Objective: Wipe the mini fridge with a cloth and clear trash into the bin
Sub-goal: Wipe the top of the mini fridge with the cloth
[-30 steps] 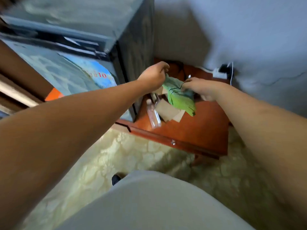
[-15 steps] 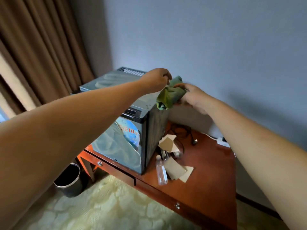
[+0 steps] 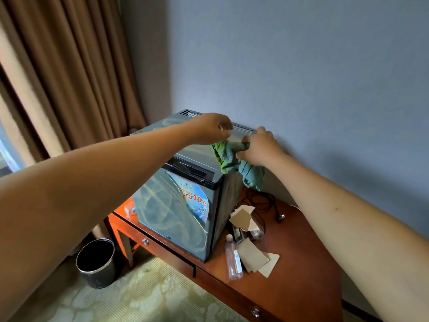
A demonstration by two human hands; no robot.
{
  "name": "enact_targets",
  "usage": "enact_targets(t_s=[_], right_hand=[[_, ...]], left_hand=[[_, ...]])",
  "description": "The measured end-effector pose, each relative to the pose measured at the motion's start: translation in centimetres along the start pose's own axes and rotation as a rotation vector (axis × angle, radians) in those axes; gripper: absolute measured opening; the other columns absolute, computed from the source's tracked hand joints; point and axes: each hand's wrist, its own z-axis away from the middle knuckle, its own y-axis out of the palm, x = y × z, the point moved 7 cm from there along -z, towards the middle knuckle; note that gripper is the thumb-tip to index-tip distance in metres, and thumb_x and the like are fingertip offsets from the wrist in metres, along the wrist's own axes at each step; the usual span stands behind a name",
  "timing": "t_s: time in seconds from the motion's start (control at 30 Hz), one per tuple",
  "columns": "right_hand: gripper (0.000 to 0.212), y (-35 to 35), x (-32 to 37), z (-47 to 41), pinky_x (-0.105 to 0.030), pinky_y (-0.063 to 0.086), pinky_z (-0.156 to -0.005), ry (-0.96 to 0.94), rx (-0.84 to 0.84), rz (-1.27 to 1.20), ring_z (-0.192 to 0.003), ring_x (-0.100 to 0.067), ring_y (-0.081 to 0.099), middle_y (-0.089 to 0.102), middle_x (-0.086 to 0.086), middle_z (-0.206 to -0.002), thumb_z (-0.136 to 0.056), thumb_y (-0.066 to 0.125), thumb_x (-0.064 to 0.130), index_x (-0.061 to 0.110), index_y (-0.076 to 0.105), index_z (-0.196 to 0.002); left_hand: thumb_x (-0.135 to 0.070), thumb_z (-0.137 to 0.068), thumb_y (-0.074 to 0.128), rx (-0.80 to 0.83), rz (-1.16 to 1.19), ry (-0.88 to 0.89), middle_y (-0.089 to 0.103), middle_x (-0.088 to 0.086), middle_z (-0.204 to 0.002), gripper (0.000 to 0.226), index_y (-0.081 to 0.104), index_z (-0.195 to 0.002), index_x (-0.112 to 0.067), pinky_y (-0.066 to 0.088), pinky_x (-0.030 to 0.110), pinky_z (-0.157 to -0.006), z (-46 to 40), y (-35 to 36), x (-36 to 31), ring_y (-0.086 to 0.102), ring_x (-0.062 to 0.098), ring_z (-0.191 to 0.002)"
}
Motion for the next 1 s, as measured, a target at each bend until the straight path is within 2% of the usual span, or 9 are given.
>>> enact_targets(t_s=[0.07, 0.13, 0.2, 0.33, 0.4, 0.53, 0.63, 0.83, 1.0], right_hand=[[0.029, 1.0, 0.6, -0.5, -0.037, 0.052, -0.074, -0.016, 0.022, -0.061, -0.101, -0.029, 0.060, 0.059, -0.005, -0.107, -0.085, 0.063, 0.046, 0.023, 0.062, -0.102], [0.021, 1.5, 1.1, -0.9, -0.033, 0.046, -0.061, -0.029, 0.015, -0.055, -0.086, -0.028, 0.062, 0.062, -0.004, -0.092, -0.088, 0.060, 0.040, 0.021, 0.058, -0.097], [0.020, 1.7, 1.6, -1.2, -0.032, 0.042, -0.058, -0.035, 0.002, -0.011, -0.081, -0.027, 0.060, 0.062, -0.004, -0.090, -0.089, 0.057, 0.038, 0.020, 0.055, -0.096], [0.018, 2.6, 2.7, -1.6, -0.037, 0.047, -0.065, -0.029, -0.003, 0.013, -0.086, -0.031, 0.059, 0.060, -0.009, -0.103, -0.090, 0.055, 0.035, 0.019, 0.049, -0.097], [0.024, 3.6, 3.0, -1.6, -0.041, 0.050, -0.074, -0.003, 0.034, 0.021, -0.097, -0.033, 0.059, 0.057, -0.011, -0.115, -0.092, 0.054, 0.034, 0.017, 0.050, -0.107], [0.063, 6.3, 3.2, -1.4, -0.049, 0.046, -0.097, 0.059, 0.168, -0.032, -0.125, -0.036, 0.045, 0.043, -0.013, -0.137, -0.087, 0.061, 0.045, 0.020, 0.039, -0.140], [0.079, 7.0, 2.9, -1.5, -0.051, 0.042, -0.103, 0.119, 0.214, -0.047, -0.132, -0.037, 0.037, 0.038, -0.012, -0.143, -0.084, 0.064, 0.061, 0.022, 0.033, -0.146], [0.062, 7.5, 2.8, -1.9, -0.043, 0.042, -0.098, 0.140, 0.165, -0.067, -0.130, -0.035, 0.041, 0.041, -0.012, -0.139, -0.096, 0.055, 0.049, 0.017, 0.034, -0.145], [0.055, 7.6, 2.6, -2.7, -0.044, 0.046, -0.091, 0.159, 0.124, -0.028, -0.122, -0.034, 0.046, 0.046, -0.011, -0.131, -0.095, 0.057, 0.045, 0.016, 0.039, -0.138]], left_hand=[[-0.035, -0.098, 0.061, 0.058, -0.063, 0.041, 0.063, -0.009, -0.121, 0.037, 0.062, -0.133, -0.025, 0.043, 0.026, -0.089, 0.1, 0.8, 0.3, 0.060, 0.014, -0.111], [-0.037, -0.095, 0.066, 0.077, -0.125, 0.063, 0.063, -0.005, -0.131, 0.042, 0.061, -0.135, -0.026, 0.044, 0.027, -0.089, -0.1, 1.4, 1.1, 0.059, 0.016, -0.113], [-0.040, -0.091, 0.070, 0.081, -0.180, 0.083, 0.061, -0.003, -0.134, 0.049, 0.059, -0.137, -0.026, 0.046, 0.029, -0.089, -0.6, 1.9, 1.8, 0.059, 0.019, -0.116], [-0.048, -0.086, 0.075, 0.138, -0.248, 0.122, 0.053, -0.002, -0.133, 0.062, 0.055, -0.140, -0.024, 0.050, 0.035, -0.088, -1.8, 3.5, 3.5, 0.058, 0.022, -0.113], [-0.049, -0.084, 0.076, 0.172, -0.274, 0.146, 0.052, -0.001, -0.133, 0.064, 0.055, -0.139, -0.024, 0.049, 0.033, -0.086, -2.3, 4.4, 4.1, 0.059, 0.023, -0.112], [-0.048, -0.083, 0.077, 0.219, -0.326, 0.208, 0.057, 0.000, -0.127, 0.060, 0.057, -0.133, -0.022, 0.050, 0.033, -0.087, -3.3, 6.1, 4.9, 0.059, 0.022, -0.108], [-0.048, -0.084, 0.075, 0.239, -0.349, 0.245, 0.059, 0.002, -0.120, 0.056, 0.060, -0.130, -0.021, 0.053, 0.037, -0.087, -4.1, 6.7, 5.2, 0.061, 0.024, -0.106], [-0.045, -0.084, 0.075, 0.381, -0.349, 0.312, 0.065, 0.005, -0.116, 0.052, 0.062, -0.125, -0.015, 0.055, 0.042, -0.089, -5.5, 7.4, 5.5, 0.062, 0.026, -0.104], [-0.041, -0.085, 0.074, 0.432, -0.342, 0.376, 0.065, 0.005, -0.104, 0.038, 0.062, -0.110, -0.014, 0.051, 0.036, -0.074, -6.9, 8.3, 5.7, 0.063, 0.025, -0.093]])
